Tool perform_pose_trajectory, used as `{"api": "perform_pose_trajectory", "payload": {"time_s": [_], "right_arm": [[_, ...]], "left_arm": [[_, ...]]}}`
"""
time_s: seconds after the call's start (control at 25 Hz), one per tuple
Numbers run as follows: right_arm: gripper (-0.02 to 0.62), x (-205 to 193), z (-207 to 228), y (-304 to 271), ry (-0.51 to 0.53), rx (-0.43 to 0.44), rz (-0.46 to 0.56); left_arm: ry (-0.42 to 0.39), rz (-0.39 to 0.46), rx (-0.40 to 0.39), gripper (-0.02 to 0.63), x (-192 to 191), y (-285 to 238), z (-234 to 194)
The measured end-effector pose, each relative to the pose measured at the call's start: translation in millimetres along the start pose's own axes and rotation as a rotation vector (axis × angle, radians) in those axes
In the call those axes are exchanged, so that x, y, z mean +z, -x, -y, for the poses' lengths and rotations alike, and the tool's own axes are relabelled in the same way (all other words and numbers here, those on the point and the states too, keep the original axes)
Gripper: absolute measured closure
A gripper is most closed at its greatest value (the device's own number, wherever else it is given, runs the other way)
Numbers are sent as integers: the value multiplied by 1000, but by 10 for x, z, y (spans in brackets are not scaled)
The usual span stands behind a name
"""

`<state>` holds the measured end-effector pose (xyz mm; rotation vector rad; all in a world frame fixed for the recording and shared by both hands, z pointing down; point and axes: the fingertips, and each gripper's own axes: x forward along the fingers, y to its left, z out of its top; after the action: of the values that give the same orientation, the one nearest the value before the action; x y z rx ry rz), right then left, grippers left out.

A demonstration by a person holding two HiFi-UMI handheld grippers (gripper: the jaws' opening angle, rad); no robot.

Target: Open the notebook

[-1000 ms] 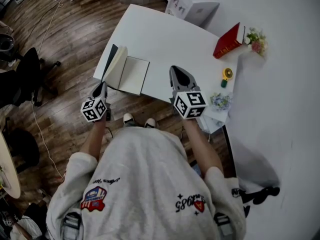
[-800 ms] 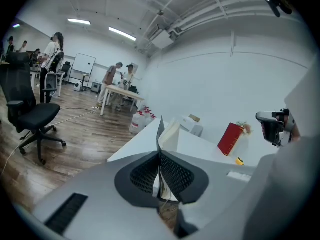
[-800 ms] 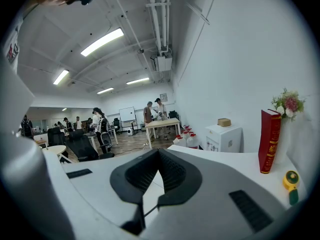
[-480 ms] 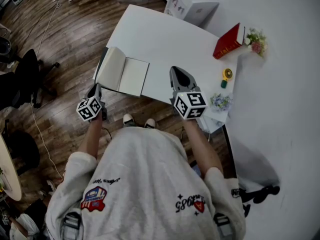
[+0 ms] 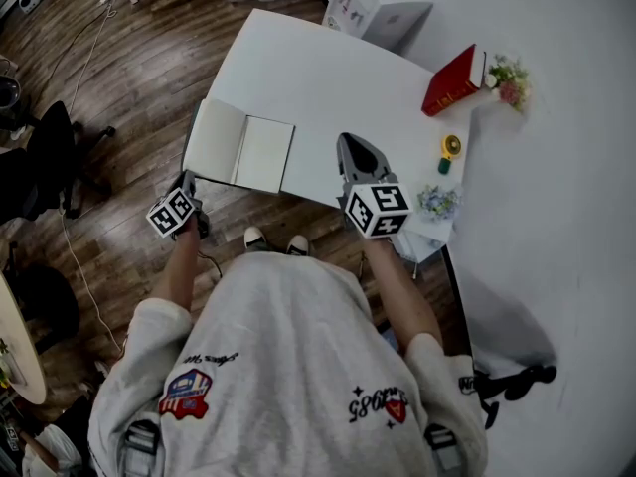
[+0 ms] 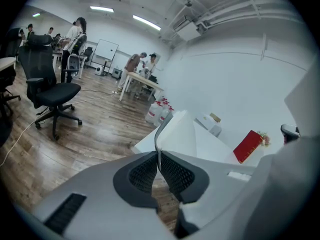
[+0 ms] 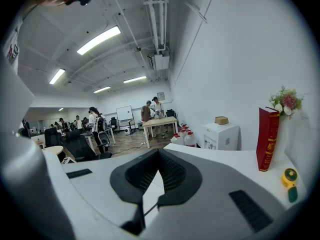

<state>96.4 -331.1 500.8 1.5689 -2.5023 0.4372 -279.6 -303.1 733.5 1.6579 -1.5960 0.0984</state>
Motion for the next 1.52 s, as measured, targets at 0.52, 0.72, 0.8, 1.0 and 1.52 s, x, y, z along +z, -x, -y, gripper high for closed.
{"api": "perform_pose_trajectory", "payload": {"time_s": [0.52, 0.72, 0.8, 1.0, 1.52], "right_arm": [[595, -2, 57, -4, -10, -20, -8], [595, 6, 58, -4, -14, -17, -9], [595, -3, 45, -6, -16, -11, -9], [595, -20, -25, -24, -18, 11, -8], [595, -34, -235, -33, -5, 54, 1]], "left_arm": [[75, -156, 82, 551, -277, -189, -460], [50, -200, 107, 548, -437, -59, -586], [41, -205, 122, 548, -486, 12, -633], [-100, -189, 103, 551, -396, 150, -514], [-467, -17, -146, 598, 245, 380, 801]]}}
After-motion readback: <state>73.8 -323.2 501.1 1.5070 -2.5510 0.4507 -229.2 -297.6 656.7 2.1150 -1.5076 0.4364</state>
